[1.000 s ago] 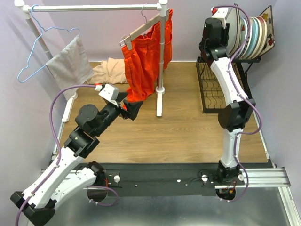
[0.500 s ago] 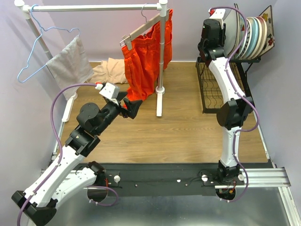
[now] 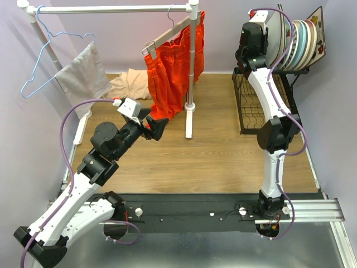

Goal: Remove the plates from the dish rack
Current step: Unload the plate from the dish rack.

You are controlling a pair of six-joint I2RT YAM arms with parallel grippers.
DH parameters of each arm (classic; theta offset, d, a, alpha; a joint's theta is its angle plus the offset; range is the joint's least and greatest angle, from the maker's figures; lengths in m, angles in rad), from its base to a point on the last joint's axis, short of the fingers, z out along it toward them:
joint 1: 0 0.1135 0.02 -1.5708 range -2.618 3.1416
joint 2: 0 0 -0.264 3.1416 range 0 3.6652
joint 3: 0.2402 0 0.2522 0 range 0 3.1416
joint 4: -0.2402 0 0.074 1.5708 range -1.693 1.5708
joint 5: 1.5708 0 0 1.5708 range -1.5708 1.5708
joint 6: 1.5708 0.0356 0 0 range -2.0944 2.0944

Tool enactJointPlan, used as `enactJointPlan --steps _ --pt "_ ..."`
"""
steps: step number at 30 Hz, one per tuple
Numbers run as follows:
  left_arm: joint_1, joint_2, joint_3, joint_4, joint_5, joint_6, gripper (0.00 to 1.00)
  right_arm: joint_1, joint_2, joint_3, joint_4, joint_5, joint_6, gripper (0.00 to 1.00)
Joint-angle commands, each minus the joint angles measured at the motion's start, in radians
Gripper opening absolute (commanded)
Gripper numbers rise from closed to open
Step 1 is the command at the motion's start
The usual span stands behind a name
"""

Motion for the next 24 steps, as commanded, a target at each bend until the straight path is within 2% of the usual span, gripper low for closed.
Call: enactJointPlan --steps 1,6,9,10,24 --pt "0.005 -0.010 -0.011 -0.005 -0.013 0.007 0.87 -0.011 0.039 0.018 0.021 -0.032 -0.009 0.31" --pt "0.006 -0.010 -0.009 -0.004 -0.013 0.007 0.87 -0.011 0.028 0.015 0.027 -0.029 -0.035 0.21" --pt "0.006 -0.010 -0.009 -0.004 -0.010 0.004 0.87 -0.011 0.019 0.017 0.035 -0.028 -0.052 0.08" --pt "0.006 -0.009 -0.009 -0.005 -0.007 0.004 0.87 -0.011 0.018 0.018 0.039 -0.026 -0.058 0.01" --pt "0.008 -0.010 -0.014 -0.002 0.009 -0.001 0.87 -0.011 0.008 0.032 0.187 -0.019 -0.217 0.01"
